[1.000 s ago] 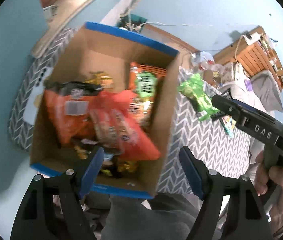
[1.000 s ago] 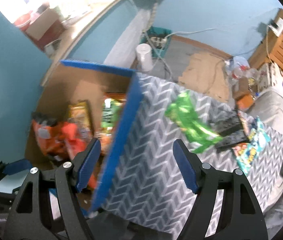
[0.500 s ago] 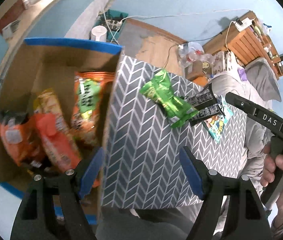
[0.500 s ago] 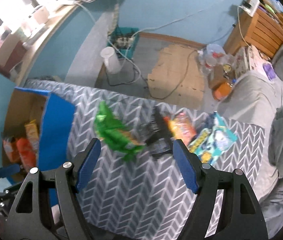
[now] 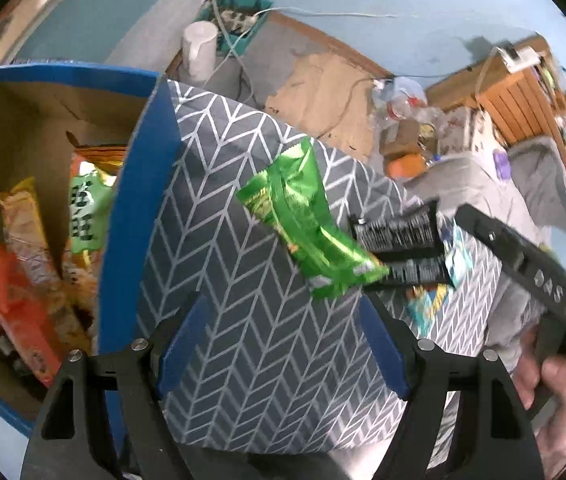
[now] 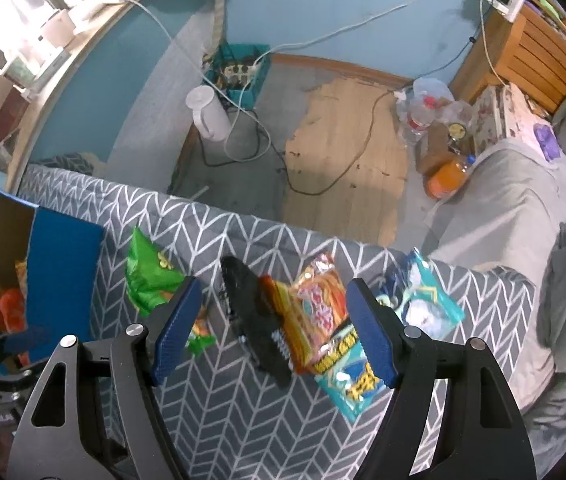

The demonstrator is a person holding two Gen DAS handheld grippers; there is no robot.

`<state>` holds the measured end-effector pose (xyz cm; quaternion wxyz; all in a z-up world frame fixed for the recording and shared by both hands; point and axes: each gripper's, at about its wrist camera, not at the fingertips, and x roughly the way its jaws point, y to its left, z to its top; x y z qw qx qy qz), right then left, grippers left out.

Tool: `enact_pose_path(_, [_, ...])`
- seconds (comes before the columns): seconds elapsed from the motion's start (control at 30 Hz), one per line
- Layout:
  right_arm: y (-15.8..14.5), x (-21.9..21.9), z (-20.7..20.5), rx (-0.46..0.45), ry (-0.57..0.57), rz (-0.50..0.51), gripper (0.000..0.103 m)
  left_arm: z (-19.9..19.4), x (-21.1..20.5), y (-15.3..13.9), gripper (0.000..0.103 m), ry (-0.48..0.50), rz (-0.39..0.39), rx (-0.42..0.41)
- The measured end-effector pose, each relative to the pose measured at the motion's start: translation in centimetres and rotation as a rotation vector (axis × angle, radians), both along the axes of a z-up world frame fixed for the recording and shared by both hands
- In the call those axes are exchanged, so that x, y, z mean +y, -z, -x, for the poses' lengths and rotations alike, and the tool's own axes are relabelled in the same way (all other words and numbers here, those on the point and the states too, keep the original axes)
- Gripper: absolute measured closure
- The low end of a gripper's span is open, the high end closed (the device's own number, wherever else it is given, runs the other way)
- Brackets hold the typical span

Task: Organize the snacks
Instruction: 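Move both grippers back over the remaining snacks on the table, then grasp the green snack bag with the left gripper while the right grasps a black bag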

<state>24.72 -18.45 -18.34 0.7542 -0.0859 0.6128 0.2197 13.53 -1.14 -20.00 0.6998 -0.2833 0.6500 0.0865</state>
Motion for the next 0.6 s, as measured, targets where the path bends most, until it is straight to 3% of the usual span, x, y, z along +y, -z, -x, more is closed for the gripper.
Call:
enact_pose_path(0.3, [2.6,0.3,-2.1,0.021,-0.004,-0.032,0.028,-3.7,-0.3,3.1,0.016,-0.122,0.006,0.04])
enact_pose_path(0.6, [4.7,-0.8,-2.5,0.072,0.044,-0.037,0.028,-6.2,-2.1,6.9,0.016,-0.081,-0.088,0.127])
